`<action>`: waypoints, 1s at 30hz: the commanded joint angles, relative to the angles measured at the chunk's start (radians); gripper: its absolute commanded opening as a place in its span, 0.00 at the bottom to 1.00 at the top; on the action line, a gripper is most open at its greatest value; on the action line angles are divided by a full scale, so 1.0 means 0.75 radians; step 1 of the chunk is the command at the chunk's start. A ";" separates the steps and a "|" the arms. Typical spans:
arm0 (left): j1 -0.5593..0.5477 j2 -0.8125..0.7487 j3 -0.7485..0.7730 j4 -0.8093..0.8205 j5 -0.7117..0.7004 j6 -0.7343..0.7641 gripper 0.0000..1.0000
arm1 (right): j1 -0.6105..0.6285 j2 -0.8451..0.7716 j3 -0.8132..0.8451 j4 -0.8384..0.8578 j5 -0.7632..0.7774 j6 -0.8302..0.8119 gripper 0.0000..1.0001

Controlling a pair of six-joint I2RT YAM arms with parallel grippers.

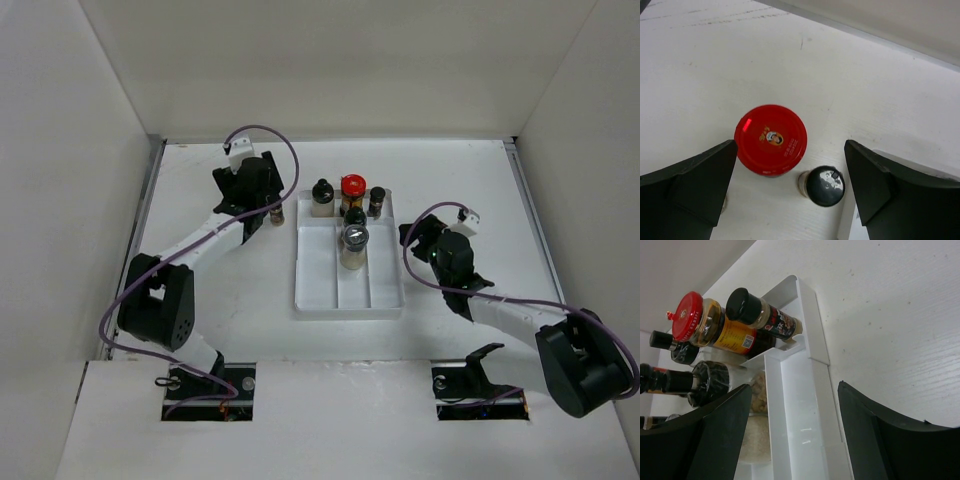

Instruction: Organize the condiment bottles

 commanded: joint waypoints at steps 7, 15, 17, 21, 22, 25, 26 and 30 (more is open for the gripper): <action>0.084 0.075 0.152 -0.081 0.085 0.005 0.90 | 0.019 0.011 0.054 0.086 -0.029 -0.014 0.77; 0.107 0.186 0.209 -0.147 0.171 -0.042 0.90 | 0.021 0.021 0.058 0.090 -0.037 -0.014 0.77; 0.111 0.206 0.213 -0.147 0.173 -0.057 0.90 | 0.021 0.021 0.056 0.094 -0.041 -0.014 0.77; 0.125 0.220 0.215 -0.133 0.165 -0.073 0.89 | 0.021 0.027 0.058 0.094 -0.041 -0.014 0.77; 0.129 0.222 0.213 -0.129 0.167 -0.075 0.88 | 0.021 0.031 0.060 0.094 -0.041 -0.014 0.77; 0.129 0.231 0.213 -0.118 0.175 -0.071 0.83 | 0.023 0.031 0.060 0.094 -0.047 -0.016 0.77; 0.129 0.233 0.213 -0.118 0.177 -0.069 0.80 | 0.023 0.029 0.058 0.094 -0.047 -0.016 0.77; 0.129 0.216 0.191 -0.104 0.177 -0.067 0.58 | 0.023 0.023 0.054 0.101 -0.047 -0.016 0.77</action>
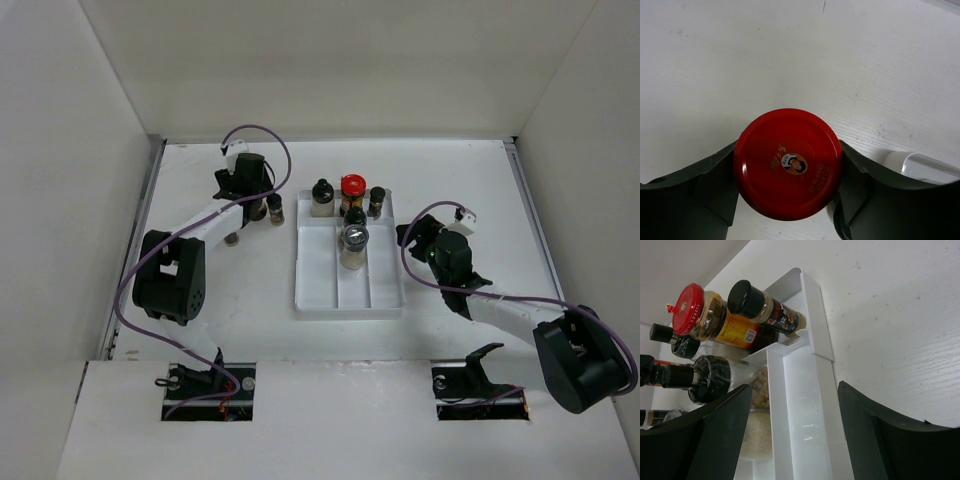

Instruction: Organize the condiment bottles

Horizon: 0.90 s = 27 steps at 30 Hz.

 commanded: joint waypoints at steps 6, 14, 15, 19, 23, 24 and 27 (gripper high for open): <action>0.004 -0.108 0.037 0.085 0.001 -0.007 0.40 | 0.014 0.007 0.048 0.091 -0.014 -0.016 0.77; 0.009 -0.241 0.086 0.141 -0.046 0.044 0.37 | 0.014 0.011 0.053 0.091 -0.018 -0.016 0.77; 0.009 -0.258 0.094 0.141 -0.048 0.054 0.37 | 0.014 0.015 0.053 0.091 -0.020 -0.016 0.77; 0.009 -0.333 0.102 0.141 -0.073 0.075 0.37 | 0.014 0.013 0.053 0.091 -0.022 -0.016 0.77; -0.010 -0.438 0.106 0.126 -0.081 0.087 0.37 | 0.014 0.015 0.055 0.091 -0.022 -0.014 0.77; -0.022 -0.466 0.108 0.122 -0.079 0.093 0.37 | 0.014 0.015 0.055 0.091 -0.022 -0.014 0.77; -0.097 -0.532 0.137 0.073 -0.071 0.122 0.37 | 0.014 0.003 0.049 0.091 -0.022 -0.014 0.77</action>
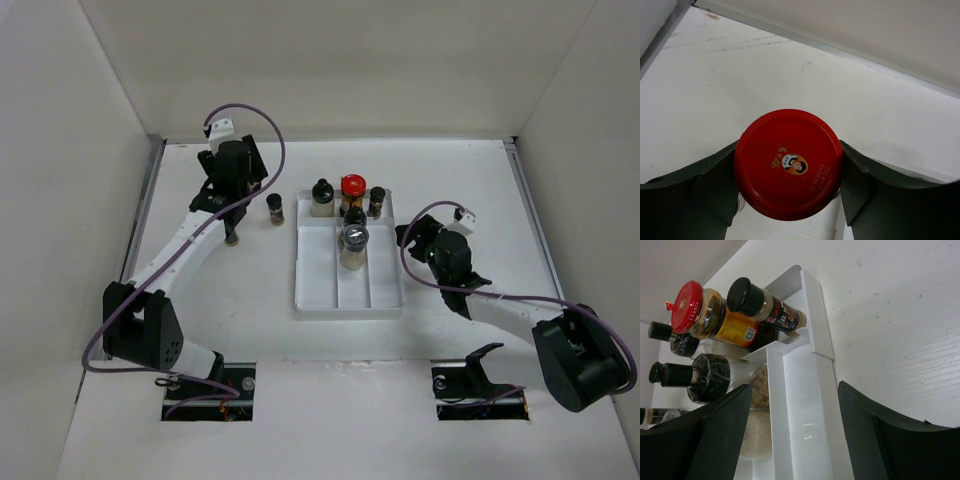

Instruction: Organize the condiment bottles

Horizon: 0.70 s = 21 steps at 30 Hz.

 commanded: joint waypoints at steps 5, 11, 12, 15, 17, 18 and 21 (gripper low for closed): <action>-0.237 -0.251 0.140 0.086 -0.035 0.091 0.37 | 0.014 -0.036 0.039 0.088 -0.013 -0.016 0.77; -0.432 -0.290 0.056 0.088 -0.066 0.077 0.37 | 0.014 -0.055 0.033 0.084 -0.011 -0.016 0.77; -0.462 -0.279 0.034 0.102 -0.062 0.065 0.37 | 0.014 -0.057 0.033 0.082 -0.009 -0.016 0.77; -0.536 -0.230 -0.036 0.200 -0.054 0.055 0.37 | 0.014 -0.067 0.029 0.082 -0.007 -0.016 0.77; -0.571 -0.188 -0.054 0.235 -0.060 0.049 0.37 | 0.014 -0.073 0.027 0.082 -0.004 -0.016 0.77; -0.583 -0.165 -0.058 0.242 -0.060 0.047 0.37 | 0.014 -0.075 0.027 0.080 -0.004 -0.016 0.77; -0.602 -0.102 -0.062 0.248 -0.056 0.034 0.36 | 0.006 -0.083 0.020 0.080 -0.004 -0.016 0.77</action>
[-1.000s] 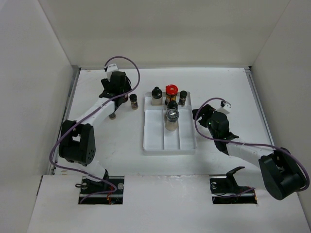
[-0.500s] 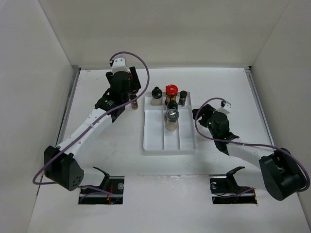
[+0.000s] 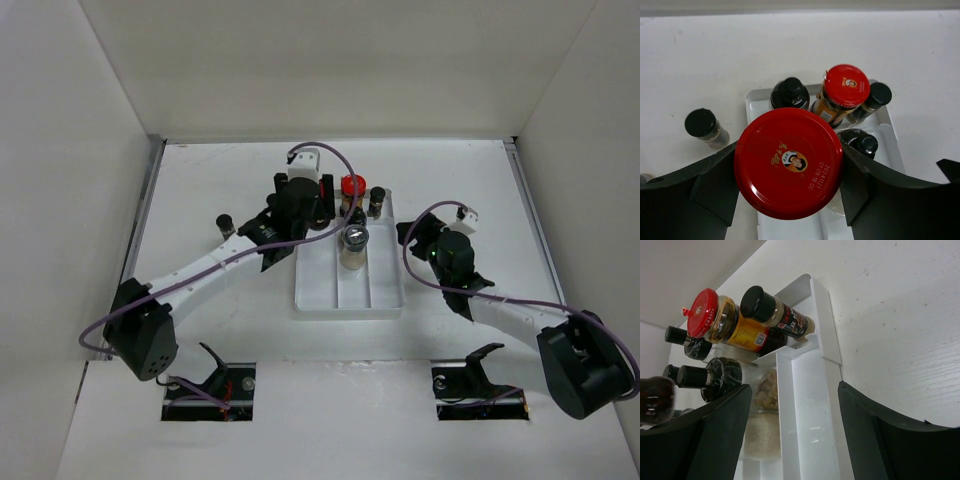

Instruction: Organize the condiment bottles

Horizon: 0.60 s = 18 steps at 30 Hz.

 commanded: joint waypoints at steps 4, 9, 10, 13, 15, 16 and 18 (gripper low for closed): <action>-0.023 0.069 -0.011 0.292 -0.034 -0.028 0.36 | 0.012 -0.027 0.025 0.079 -0.008 -0.016 0.77; -0.003 0.159 -0.028 0.347 -0.014 -0.030 0.36 | 0.014 -0.019 0.031 0.079 -0.012 -0.016 0.77; 0.003 0.173 -0.032 0.357 -0.005 -0.034 0.36 | 0.014 -0.016 0.033 0.079 -0.012 -0.018 0.77; 0.009 0.222 -0.036 0.361 0.009 -0.049 0.36 | 0.014 -0.016 0.031 0.079 -0.012 -0.020 0.77; 0.011 0.255 -0.036 0.363 0.013 -0.053 0.36 | 0.012 -0.021 0.027 0.083 -0.012 -0.018 0.77; 0.013 0.273 -0.036 0.365 0.013 -0.053 0.36 | 0.012 -0.021 0.027 0.083 -0.012 -0.018 0.77; 0.015 0.296 -0.042 0.378 0.013 -0.055 0.36 | 0.014 -0.014 0.031 0.081 -0.010 -0.020 0.77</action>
